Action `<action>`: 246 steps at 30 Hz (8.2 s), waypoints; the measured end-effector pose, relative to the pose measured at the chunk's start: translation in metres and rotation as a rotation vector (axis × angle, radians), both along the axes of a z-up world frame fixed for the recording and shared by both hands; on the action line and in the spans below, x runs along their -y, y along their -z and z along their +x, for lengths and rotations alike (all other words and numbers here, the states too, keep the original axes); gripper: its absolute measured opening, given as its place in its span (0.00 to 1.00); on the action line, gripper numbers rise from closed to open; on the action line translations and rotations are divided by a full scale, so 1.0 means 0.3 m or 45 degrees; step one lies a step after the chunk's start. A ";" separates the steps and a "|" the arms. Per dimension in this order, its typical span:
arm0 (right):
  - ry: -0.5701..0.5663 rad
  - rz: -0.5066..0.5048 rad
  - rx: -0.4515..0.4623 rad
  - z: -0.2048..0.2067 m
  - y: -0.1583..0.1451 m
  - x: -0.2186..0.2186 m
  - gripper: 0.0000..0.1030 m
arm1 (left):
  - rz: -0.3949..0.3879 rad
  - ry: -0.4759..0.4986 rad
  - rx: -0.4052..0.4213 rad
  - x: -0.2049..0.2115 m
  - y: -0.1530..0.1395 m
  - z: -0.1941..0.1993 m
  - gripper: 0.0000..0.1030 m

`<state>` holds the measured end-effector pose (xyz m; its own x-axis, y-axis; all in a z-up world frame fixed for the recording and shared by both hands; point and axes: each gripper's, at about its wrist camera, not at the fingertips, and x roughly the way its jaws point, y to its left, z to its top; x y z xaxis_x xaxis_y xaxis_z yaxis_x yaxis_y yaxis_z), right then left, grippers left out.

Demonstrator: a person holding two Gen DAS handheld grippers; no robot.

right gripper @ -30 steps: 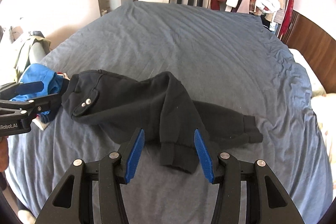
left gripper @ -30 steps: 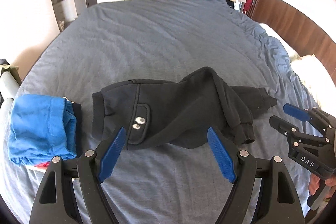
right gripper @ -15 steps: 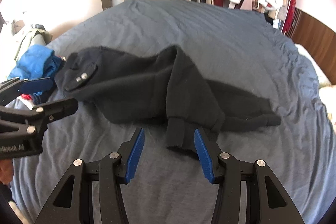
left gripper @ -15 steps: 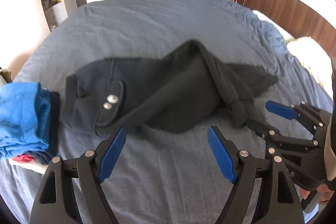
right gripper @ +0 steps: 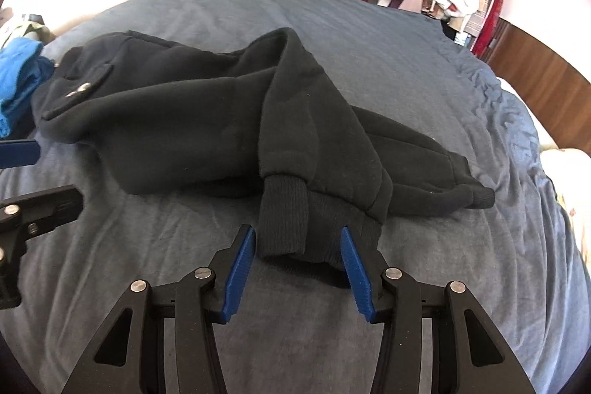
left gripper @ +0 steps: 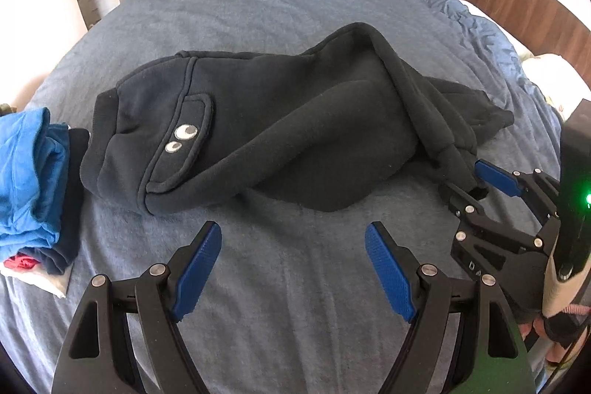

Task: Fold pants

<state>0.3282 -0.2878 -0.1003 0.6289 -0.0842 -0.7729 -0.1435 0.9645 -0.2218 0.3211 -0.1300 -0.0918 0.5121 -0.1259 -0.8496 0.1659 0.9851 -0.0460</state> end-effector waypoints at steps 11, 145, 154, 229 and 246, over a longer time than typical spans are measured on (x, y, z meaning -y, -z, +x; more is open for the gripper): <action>0.112 0.217 -0.004 0.048 -0.013 0.104 0.15 | -0.028 -0.016 0.024 -0.011 -0.023 0.031 0.78; 0.128 0.467 -0.017 -0.122 -0.010 -0.271 0.49 | 0.114 0.185 0.427 -0.588 0.060 0.031 0.70; 0.165 0.526 -0.039 -0.086 0.027 -0.288 0.49 | 0.034 0.204 0.406 -0.590 0.098 0.069 0.58; 0.012 0.599 -0.086 0.070 0.095 -0.225 0.43 | 0.304 0.099 0.140 -0.490 -0.003 0.300 0.07; -0.152 0.479 -0.033 0.142 0.062 -0.245 0.26 | 0.365 0.130 0.124 -0.485 0.036 0.276 0.07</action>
